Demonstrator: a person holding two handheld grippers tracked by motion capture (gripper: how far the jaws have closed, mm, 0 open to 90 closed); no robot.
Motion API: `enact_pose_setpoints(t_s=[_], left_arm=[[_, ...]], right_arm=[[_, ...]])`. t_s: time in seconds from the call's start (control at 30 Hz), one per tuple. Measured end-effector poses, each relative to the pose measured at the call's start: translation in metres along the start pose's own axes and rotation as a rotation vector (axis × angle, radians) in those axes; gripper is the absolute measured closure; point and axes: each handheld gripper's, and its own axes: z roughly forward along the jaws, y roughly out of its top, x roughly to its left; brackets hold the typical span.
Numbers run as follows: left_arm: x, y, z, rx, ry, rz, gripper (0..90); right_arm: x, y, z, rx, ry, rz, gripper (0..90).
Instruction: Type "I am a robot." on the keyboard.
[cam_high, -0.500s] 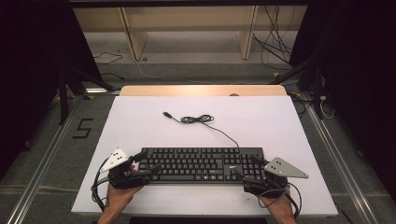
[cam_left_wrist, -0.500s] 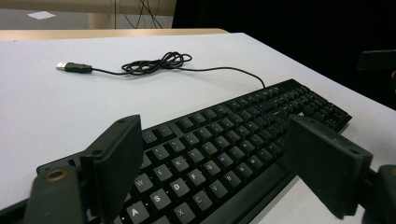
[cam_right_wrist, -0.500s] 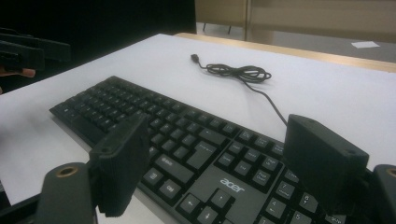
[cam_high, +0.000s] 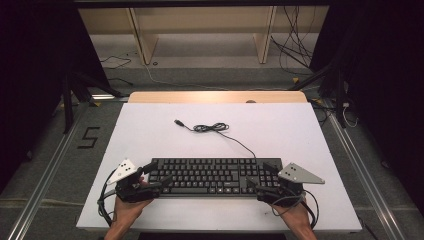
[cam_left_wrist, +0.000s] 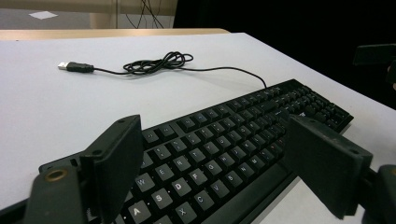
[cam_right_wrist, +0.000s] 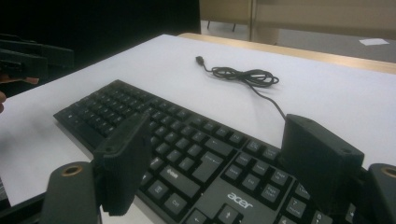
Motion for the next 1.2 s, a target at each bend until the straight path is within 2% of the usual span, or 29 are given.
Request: enact_pose_setpoints(t_s=[0.33,0.67,0.87,0.9,0.97,1.03,1.07,1.1,1.2], left_arm=[[0.001,0.000,0.000,0.000,0.002,0.000,19.5],[0.002,0.000,-0.001,0.000,0.005,0.000,19.5],[0.002,0.000,-0.001,0.000,0.008,0.001,19.5],[0.002,0.000,-0.001,0.000,0.008,0.000,19.4],[0.002,0.000,-0.001,0.000,0.009,0.001,19.5],[0.002,0.000,-0.001,0.000,0.009,-0.001,19.5],[0.002,0.000,-0.001,0.000,0.009,0.001,19.5],[0.002,0.000,-0.001,0.000,0.009,0.001,19.5],[0.002,0.000,-0.001,0.001,0.008,0.002,19.5]], right_arm=[[0.000,0.008,0.010,0.025,0.023,-0.005,27.6],[0.008,0.018,0.031,0.067,0.078,-0.026,30.8],[0.013,0.023,0.045,0.099,0.117,-0.041,41.0],[0.014,0.025,0.049,0.108,0.128,-0.043,45.3],[0.014,0.026,0.051,0.114,0.135,-0.040,47.4],[0.015,0.028,0.058,0.137,0.150,-0.042,55.0],[0.015,0.028,0.058,0.137,0.150,-0.042,55.0],[0.016,0.028,0.062,0.152,0.164,-0.045,60.0],[0.017,0.027,0.067,0.173,0.169,-0.051,64.9]])
